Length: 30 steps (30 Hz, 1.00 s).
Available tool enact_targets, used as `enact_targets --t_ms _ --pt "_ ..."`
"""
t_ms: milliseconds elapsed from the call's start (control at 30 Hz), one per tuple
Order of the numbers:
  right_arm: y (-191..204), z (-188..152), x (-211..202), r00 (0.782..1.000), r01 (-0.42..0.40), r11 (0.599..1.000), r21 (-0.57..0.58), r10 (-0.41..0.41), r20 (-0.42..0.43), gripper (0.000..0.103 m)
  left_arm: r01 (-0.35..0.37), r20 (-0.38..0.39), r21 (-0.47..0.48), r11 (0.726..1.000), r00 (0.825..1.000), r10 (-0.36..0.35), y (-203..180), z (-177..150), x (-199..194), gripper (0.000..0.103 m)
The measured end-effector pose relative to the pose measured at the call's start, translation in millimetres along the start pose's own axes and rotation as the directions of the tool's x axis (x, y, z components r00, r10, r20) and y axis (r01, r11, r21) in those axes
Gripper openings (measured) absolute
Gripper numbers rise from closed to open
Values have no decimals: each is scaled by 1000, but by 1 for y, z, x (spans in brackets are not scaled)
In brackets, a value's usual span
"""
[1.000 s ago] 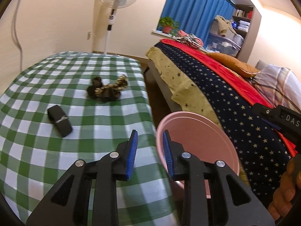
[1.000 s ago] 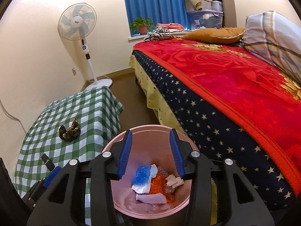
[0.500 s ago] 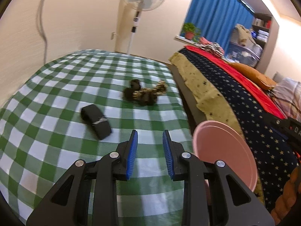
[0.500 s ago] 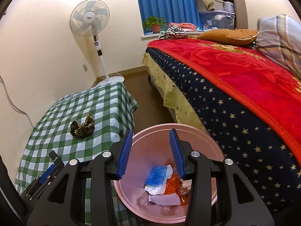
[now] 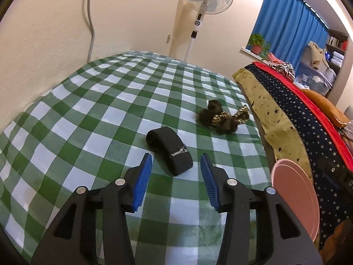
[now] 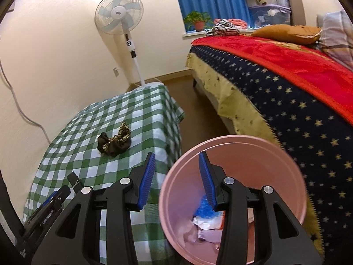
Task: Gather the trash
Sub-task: 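Move the left tool to the black strap while the right tool approaches the sequined fabric, then grasp the black strap with the left tool while the right tool grasps the dark sequined fabric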
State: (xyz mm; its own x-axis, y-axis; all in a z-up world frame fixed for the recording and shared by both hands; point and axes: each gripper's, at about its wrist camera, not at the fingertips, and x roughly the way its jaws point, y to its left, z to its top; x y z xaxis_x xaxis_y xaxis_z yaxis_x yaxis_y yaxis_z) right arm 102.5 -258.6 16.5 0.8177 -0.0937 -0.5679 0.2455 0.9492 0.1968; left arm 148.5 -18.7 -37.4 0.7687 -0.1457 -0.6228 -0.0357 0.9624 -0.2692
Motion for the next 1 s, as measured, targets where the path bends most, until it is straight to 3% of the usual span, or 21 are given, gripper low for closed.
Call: enact_targets --t_ms 400,700,833,1000 --pt "19 -3 41 995 -70 997 -13 69 -68 42 -10 -84 -8 1000 996 9 -6 6 31 46" --pt "43 23 79 989 -131 991 -26 128 -79 42 -28 -114 5 1000 993 28 -8 4 39 45" --pt "52 36 104 984 -152 988 -32 148 -102 42 -44 -119 4 999 992 45 -4 5 39 26" --pt "67 42 139 969 -194 980 -35 186 -160 42 -56 -110 10 998 992 57 -5 5 36 24"
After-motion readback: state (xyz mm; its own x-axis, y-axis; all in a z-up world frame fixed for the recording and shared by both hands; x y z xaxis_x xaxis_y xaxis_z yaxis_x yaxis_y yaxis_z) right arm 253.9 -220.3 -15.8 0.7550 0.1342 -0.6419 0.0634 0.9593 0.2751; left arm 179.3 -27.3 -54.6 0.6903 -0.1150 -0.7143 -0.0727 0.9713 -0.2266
